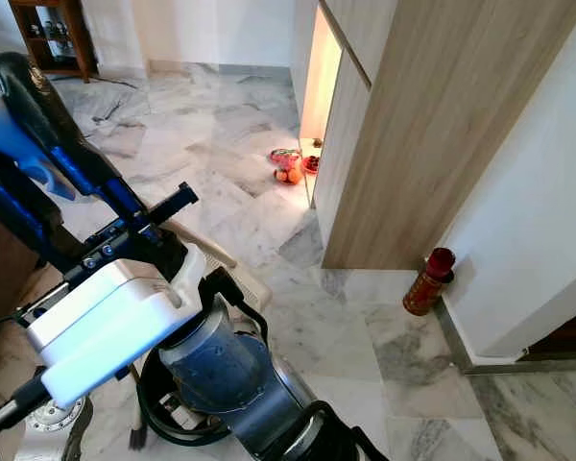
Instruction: Sweep floor
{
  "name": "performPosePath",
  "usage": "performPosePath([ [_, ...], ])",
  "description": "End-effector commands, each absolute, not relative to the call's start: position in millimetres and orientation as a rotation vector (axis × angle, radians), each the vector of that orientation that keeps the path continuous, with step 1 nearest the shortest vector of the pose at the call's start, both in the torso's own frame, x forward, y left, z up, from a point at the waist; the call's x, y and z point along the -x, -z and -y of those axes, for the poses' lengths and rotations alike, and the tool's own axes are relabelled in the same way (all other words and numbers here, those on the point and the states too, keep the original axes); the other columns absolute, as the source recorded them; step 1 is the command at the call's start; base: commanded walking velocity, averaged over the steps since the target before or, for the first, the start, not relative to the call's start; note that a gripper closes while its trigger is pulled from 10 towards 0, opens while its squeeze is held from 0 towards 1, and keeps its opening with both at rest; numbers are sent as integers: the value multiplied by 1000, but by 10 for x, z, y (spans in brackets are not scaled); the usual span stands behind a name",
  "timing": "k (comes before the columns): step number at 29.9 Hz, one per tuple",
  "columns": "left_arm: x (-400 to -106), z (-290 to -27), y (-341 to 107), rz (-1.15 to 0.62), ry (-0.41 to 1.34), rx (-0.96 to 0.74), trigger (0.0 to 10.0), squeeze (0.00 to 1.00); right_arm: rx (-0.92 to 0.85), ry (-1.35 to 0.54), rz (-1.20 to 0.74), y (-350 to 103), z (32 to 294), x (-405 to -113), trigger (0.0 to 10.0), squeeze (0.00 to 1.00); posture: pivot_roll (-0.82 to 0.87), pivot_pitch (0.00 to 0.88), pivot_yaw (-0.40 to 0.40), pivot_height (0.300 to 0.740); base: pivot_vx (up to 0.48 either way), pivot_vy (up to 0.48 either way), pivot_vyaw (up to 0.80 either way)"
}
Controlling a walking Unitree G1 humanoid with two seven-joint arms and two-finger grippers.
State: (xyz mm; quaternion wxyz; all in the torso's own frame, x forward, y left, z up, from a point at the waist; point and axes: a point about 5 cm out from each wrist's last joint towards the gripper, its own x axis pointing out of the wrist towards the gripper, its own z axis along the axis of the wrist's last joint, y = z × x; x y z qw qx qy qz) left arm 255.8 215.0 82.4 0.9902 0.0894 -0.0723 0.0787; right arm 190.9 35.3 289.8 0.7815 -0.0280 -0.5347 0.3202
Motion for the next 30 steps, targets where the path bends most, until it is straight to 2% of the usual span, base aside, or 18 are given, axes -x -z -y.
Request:
performPosePath([
  [1,-2611,-2062,-883,188,-122,-180,10000,0,50,-701,1292,-3057,-342,-1734,10000,0,31,69,-73,740,0,0,0],
  [25,-2633,-2036,-883,193,-118,-177,10000,0,91,-725,1303,-3034,-356,-1731,10000,0,32,60,-77,740,0,0,0],
  [30,-2636,-2031,-880,192,-116,-176,10000,0,-54,-691,1193,-3034,-289,-1838,10000,0,34,56,-76,740,0,0,0],
])
